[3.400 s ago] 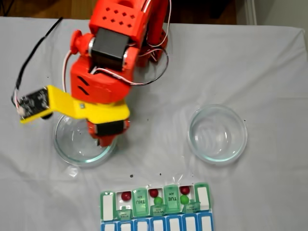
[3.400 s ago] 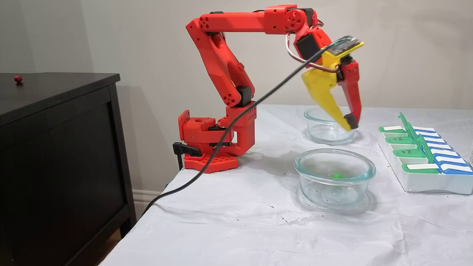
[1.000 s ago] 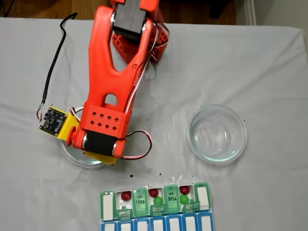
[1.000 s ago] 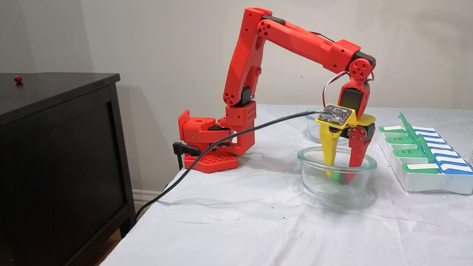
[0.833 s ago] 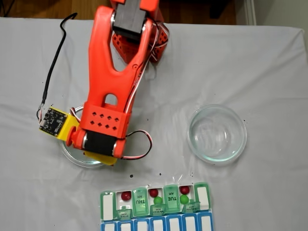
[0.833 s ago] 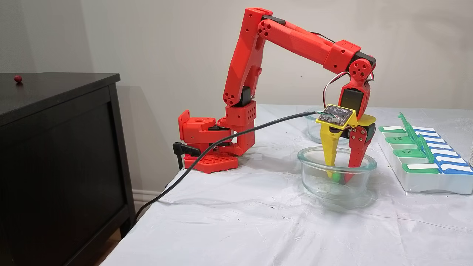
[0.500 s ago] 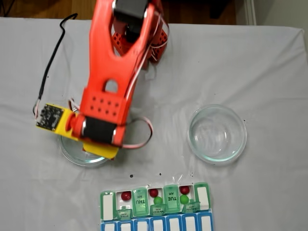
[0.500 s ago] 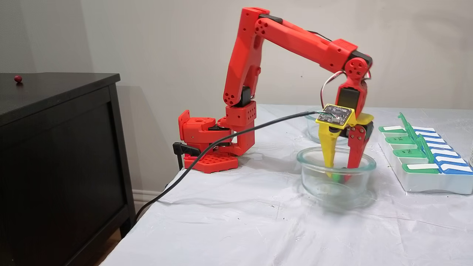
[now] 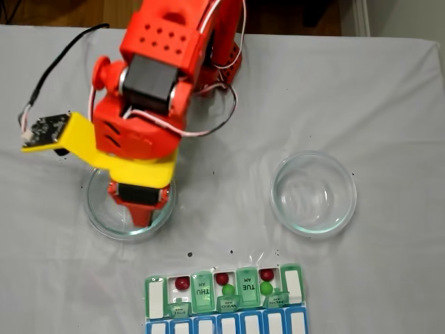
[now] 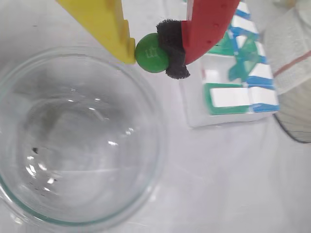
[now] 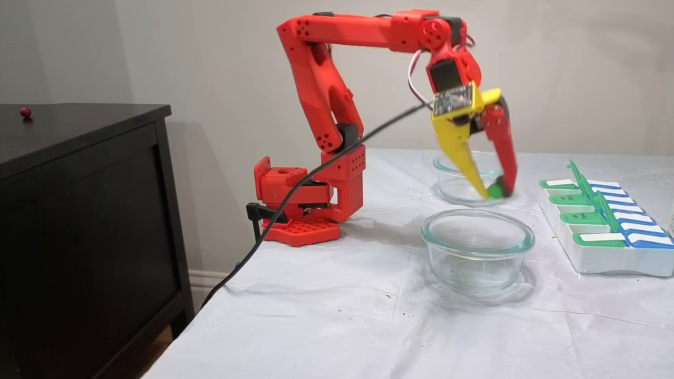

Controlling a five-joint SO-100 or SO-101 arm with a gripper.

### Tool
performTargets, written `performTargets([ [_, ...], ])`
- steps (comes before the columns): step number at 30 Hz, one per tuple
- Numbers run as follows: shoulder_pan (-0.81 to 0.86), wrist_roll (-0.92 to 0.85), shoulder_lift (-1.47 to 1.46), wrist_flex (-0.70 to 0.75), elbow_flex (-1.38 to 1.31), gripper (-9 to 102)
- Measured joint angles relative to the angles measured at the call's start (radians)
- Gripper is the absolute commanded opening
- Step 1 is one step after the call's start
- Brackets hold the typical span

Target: Sort medicines into box.

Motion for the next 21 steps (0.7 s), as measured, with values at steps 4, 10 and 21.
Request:
performTargets([
  [4,-0.031,0.049,0.002,-0.175,0.043,0],
  [10,-0.112,0.046,-0.08,-0.4,0.107,0],
  [21,-0.195,-0.092,-0.255,-0.666,0.146,0],
])
